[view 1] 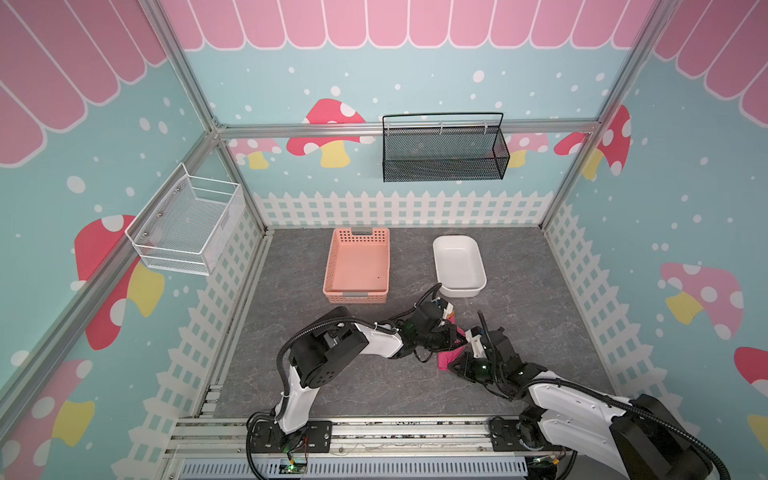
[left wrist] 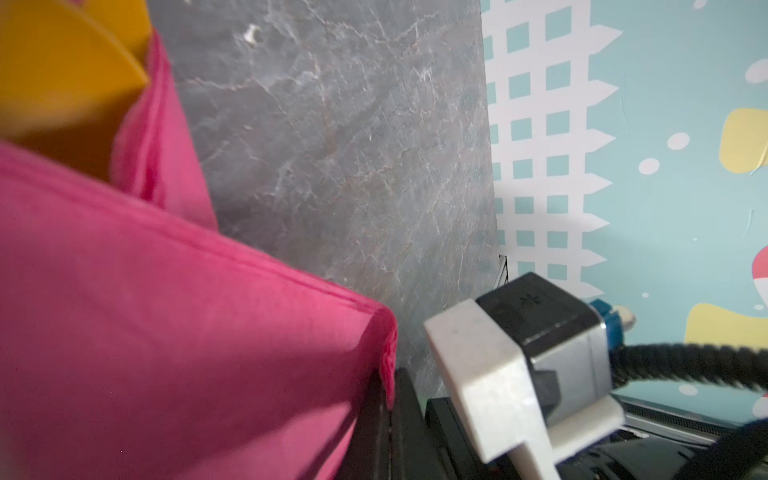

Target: Place the utensils on the paper napkin and roll it up

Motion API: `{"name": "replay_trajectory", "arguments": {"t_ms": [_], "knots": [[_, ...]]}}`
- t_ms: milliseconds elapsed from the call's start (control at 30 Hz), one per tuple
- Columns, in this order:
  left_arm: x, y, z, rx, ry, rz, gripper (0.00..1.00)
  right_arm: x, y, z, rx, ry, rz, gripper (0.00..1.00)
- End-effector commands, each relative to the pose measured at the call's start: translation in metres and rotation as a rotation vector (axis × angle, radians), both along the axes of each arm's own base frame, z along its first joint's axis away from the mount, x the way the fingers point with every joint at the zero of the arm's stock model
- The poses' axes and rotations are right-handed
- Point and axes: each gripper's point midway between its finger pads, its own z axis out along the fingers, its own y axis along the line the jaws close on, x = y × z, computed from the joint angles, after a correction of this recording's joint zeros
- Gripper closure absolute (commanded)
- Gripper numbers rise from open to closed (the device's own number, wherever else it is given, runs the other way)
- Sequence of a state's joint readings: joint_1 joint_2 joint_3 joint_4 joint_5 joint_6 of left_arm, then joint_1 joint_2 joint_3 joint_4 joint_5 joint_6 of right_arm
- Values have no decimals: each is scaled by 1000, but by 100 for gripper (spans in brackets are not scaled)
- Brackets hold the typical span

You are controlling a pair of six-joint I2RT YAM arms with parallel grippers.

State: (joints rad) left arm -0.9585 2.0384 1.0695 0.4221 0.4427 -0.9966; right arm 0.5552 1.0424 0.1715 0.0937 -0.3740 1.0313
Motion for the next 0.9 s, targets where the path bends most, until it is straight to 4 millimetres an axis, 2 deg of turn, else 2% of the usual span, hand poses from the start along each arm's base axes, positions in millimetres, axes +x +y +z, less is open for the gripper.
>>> {"name": "replay_trajectory", "arguments": {"t_ms": [0,300,567,733,867], "knots": [[3,-10,7,4,-47,-30,100,-28,-29,-37,-147,142,-27,100],[1,-19,-23,29,16,-57,100,-30,-30,-39,-156,146,-21,100],[0,-15,-53,80,51,-53,100,-31,-31,-37,-155,145,-20,100],[-2,-4,-73,109,70,-36,100,-22,-27,-19,-139,101,-26,100],[-1,0,-77,101,88,-23,100,-10,-23,2,-132,58,-28,100]]}}
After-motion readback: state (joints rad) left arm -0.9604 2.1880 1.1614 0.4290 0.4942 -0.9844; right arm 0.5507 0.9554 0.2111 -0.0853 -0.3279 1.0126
